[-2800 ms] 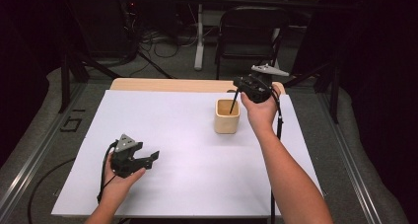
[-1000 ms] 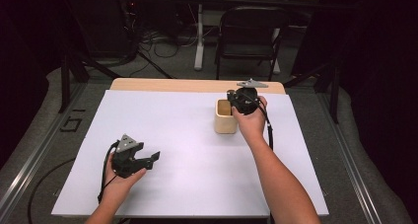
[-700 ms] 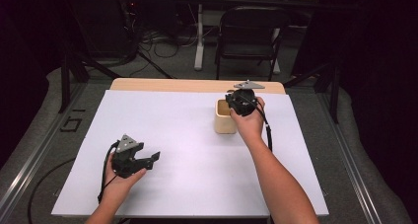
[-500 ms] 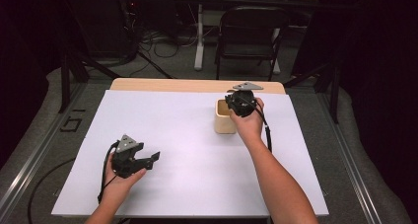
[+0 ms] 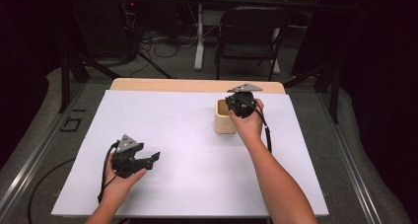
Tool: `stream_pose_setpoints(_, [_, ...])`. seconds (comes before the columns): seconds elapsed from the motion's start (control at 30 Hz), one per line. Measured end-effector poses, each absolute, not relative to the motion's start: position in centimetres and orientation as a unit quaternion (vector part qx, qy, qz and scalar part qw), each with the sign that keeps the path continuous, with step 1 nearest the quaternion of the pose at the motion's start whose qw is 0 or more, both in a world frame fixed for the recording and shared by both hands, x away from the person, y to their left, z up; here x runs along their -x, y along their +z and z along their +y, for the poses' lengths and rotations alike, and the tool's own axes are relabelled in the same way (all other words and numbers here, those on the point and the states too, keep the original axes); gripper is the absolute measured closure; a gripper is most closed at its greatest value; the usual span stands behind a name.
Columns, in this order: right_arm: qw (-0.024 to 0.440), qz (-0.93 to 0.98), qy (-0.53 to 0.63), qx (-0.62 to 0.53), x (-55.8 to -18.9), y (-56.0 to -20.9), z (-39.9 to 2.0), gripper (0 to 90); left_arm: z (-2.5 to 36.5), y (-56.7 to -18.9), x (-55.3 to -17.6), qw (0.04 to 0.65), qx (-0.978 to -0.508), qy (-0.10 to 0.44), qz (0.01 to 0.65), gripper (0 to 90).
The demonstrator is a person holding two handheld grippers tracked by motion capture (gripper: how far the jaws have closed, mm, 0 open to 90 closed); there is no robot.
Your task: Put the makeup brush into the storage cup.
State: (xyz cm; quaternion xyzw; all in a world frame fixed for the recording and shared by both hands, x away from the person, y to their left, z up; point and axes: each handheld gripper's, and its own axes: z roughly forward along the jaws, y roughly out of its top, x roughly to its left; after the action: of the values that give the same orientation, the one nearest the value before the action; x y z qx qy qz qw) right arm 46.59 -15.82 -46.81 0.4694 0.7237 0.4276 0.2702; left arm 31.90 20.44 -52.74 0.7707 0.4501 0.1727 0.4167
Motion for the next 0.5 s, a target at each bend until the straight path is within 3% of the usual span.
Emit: stream_pose_setpoints(0.5, [0.274,0.726,0.424,-0.467,-46.55,-47.12,-15.81,83.5,20.42,-52.74,-31.89,0.416,-0.771,0.172,0.45,27.0])
